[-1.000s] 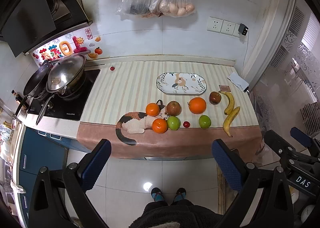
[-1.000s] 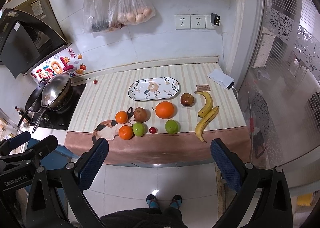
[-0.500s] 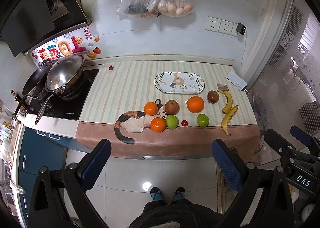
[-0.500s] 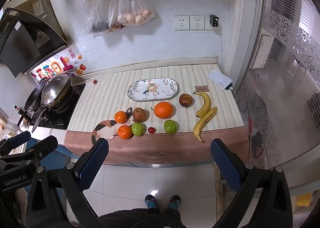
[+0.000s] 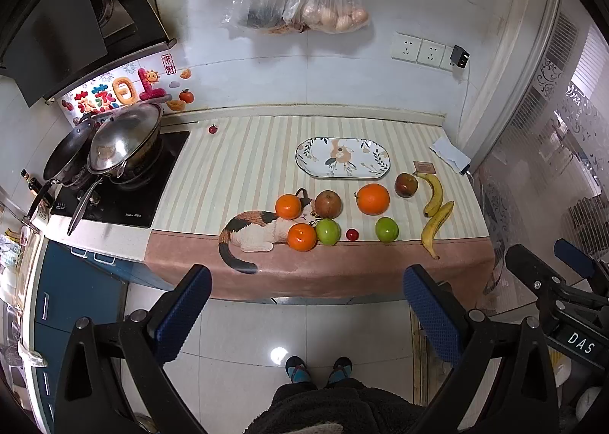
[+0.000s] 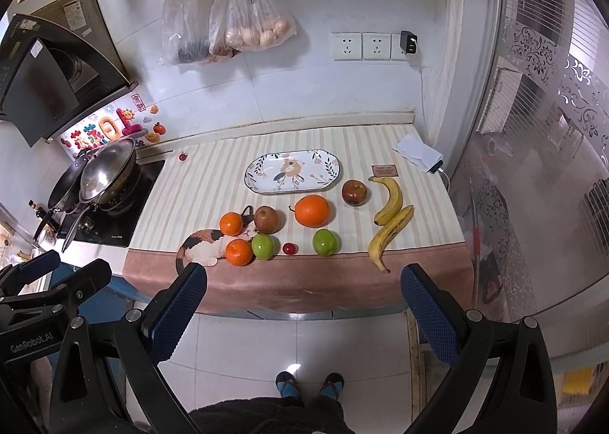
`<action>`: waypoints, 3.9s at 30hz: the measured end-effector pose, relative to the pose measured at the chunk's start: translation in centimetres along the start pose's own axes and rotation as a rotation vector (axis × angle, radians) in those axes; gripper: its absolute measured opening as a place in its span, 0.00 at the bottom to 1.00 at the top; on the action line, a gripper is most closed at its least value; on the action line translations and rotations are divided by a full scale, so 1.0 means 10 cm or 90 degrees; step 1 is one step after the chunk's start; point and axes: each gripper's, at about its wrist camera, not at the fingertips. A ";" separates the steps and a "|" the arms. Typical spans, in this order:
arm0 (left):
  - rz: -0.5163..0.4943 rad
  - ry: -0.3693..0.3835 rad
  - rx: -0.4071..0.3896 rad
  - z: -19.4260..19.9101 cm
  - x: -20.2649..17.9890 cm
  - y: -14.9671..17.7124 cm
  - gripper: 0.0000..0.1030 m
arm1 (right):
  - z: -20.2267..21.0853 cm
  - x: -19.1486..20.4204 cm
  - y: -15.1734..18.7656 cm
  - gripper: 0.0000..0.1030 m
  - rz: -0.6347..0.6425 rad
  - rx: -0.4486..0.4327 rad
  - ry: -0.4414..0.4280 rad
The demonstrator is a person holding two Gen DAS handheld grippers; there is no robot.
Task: Organize fruits
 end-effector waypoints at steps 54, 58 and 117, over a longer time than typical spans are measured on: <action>-0.221 -0.033 0.256 -3.51 -2.31 -1.80 0.99 | -4.69 -2.24 -0.30 0.44 -0.287 0.289 -0.013; -0.234 0.009 0.281 -3.72 -2.70 -1.99 0.99 | -4.63 -2.44 -0.31 0.39 -0.295 0.285 0.009; -0.342 0.134 0.418 -4.34 -3.51 -1.86 0.34 | -4.05 -3.52 -0.52 0.36 -0.350 0.231 -0.008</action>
Point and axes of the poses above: each gripper's, at about its wrist camera, not at the fingertips, and z roughly against the way its jaws point, x to its left, y to its underside, and after that the axes turned 5 degrees about x, right-handed
